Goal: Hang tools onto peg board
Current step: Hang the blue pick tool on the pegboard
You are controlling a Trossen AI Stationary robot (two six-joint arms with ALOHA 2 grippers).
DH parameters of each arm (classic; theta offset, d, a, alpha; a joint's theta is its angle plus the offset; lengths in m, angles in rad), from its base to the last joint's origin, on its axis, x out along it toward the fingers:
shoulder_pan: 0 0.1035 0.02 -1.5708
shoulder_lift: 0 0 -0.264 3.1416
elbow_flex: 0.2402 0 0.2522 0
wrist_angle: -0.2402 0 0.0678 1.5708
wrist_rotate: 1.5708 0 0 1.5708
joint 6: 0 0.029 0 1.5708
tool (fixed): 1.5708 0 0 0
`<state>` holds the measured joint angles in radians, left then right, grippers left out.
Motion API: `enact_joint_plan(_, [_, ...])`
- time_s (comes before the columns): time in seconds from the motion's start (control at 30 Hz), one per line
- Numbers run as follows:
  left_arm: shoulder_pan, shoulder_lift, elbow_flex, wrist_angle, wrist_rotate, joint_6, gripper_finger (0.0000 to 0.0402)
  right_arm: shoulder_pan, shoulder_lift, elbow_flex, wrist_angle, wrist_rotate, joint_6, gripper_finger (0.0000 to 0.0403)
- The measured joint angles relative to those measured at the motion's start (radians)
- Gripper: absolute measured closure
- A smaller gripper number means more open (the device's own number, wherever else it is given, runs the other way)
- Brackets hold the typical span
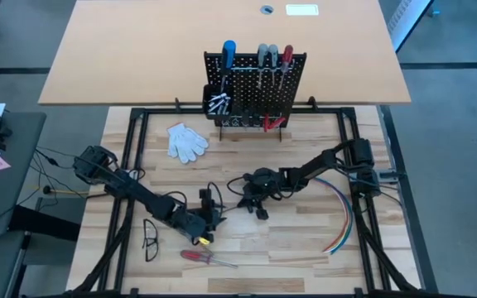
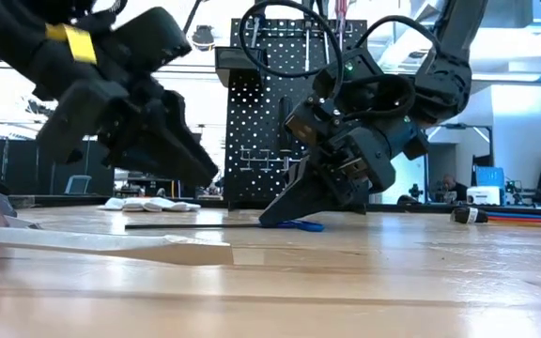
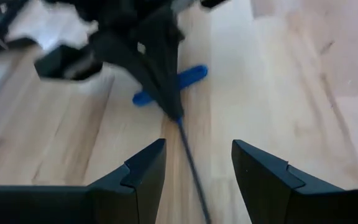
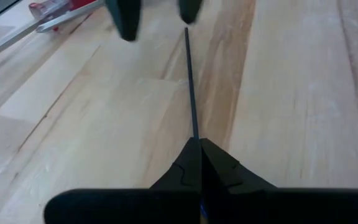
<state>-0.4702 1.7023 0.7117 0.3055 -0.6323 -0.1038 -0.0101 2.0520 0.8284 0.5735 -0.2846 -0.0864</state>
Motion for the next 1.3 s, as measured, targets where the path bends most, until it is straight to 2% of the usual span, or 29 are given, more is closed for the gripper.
enact_joint_plan(0.3, [0.087,0.001,-0.06,-0.003,0.137,-0.163,0.0224,0.0,0.001,-0.001,0.018,0.001,-0.001,0.0403])
enact_joint_plan(0.47, [0.129,0.001,-0.074,0.011,0.208,-0.194,0.0232,0.0,0.002,-0.002,0.05,0.001,0.001,0.0403])
enact_joint_plan(0.6, [0.137,0.001,-0.082,0.037,0.264,-0.189,0.026,0.001,0.002,-0.002,0.08,0.005,0.037,0.0403])
enact_joint_plan(0.9, [0.137,0.001,-0.082,0.041,0.263,-0.167,0.0345,0.01,0.003,-0.002,0.128,0.01,0.097,0.0403])
enact_joint_plan(1.03, [0.137,0.001,-0.082,0.023,0.244,-0.17,0.0369,0.019,0.003,-0.002,0.135,0.011,0.097,0.0403])
enact_joint_plan(1.17, [0.137,0.001,-0.082,0.022,0.24,-0.171,0.0365,0.019,0.003,-0.002,0.14,0.011,0.097,0.0403])
enact_joint_plan(1.3, [0.151,0.002,-0.082,0.05,0.239,-0.204,0.0322,0.019,0.003,-0.002,0.158,0.011,0.1,0.0401])
